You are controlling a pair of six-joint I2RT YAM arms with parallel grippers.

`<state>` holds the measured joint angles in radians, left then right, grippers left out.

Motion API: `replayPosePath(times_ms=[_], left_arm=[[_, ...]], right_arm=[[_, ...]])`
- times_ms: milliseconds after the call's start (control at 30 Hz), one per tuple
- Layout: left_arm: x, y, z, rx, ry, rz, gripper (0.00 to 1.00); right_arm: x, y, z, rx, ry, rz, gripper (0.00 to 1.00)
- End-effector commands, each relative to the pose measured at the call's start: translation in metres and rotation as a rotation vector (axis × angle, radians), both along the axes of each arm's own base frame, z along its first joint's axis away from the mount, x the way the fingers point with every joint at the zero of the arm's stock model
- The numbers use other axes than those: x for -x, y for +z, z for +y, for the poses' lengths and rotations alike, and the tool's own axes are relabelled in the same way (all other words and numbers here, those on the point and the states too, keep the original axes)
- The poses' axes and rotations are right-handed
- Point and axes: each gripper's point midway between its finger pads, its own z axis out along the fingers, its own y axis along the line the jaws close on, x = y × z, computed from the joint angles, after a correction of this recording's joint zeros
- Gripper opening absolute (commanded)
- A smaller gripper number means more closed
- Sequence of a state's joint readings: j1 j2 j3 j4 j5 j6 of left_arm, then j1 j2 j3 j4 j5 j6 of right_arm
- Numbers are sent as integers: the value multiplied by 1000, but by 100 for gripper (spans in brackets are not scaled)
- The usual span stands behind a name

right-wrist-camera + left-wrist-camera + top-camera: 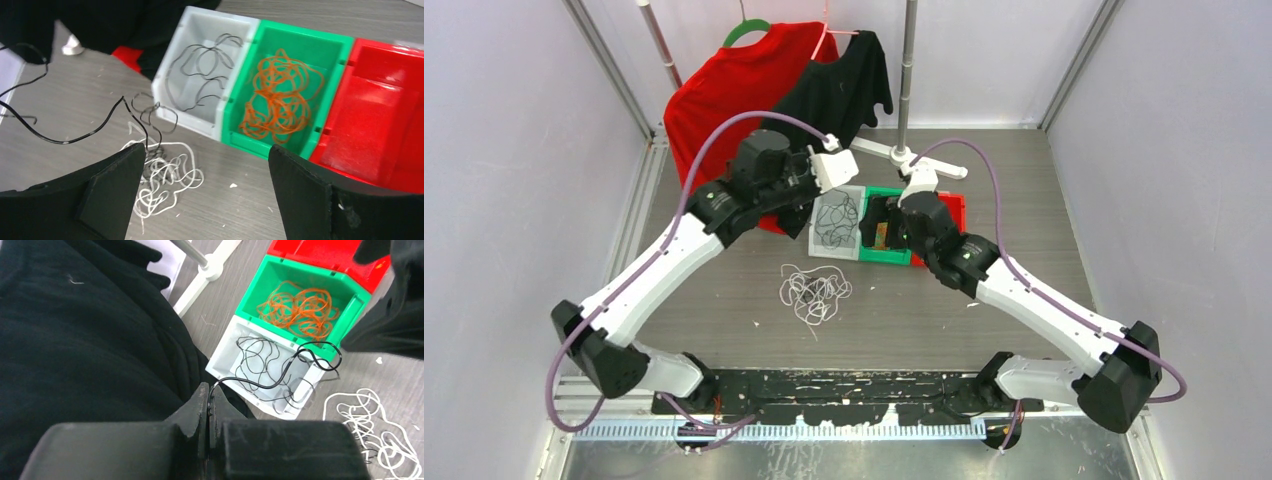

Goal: Untangle the cables
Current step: Place the cable in the bin.

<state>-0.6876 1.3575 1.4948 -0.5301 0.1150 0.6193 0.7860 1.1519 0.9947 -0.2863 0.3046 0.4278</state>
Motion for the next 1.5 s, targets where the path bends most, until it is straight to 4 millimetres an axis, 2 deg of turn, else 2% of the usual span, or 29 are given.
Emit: replayPosePath(times_ms=[0,167,400,500,867,1067,1167,1467], left_arm=[[-34,4,0,-7,64,-84,0],[-61,-23,2,-97,98,-89,0],[-103,-60,2,-183,164,-90,0],[-115,-72,1,-176,207,-56,0],[-114,-127,-15,-37,334,261,0],[-131,-151,11,-38,475,305,0],[-131,-158,16,-27,500,311,0],[-121,-180,-11,101,509,466,0]], right_arm=[[-13,-1,-13,-40,-74,38,98],[-19,-9,-35,-17,-161,43,99],[-14,3,-55,-43,-213,-4,99],[-12,6,-62,-51,-231,-18,98],[-7,5,-79,-62,-280,-26,98],[-6,-2,-81,-68,-289,-12,98],[-5,-6,-82,-71,-293,-6,98],[-1,-14,-88,-76,-316,5,99]])
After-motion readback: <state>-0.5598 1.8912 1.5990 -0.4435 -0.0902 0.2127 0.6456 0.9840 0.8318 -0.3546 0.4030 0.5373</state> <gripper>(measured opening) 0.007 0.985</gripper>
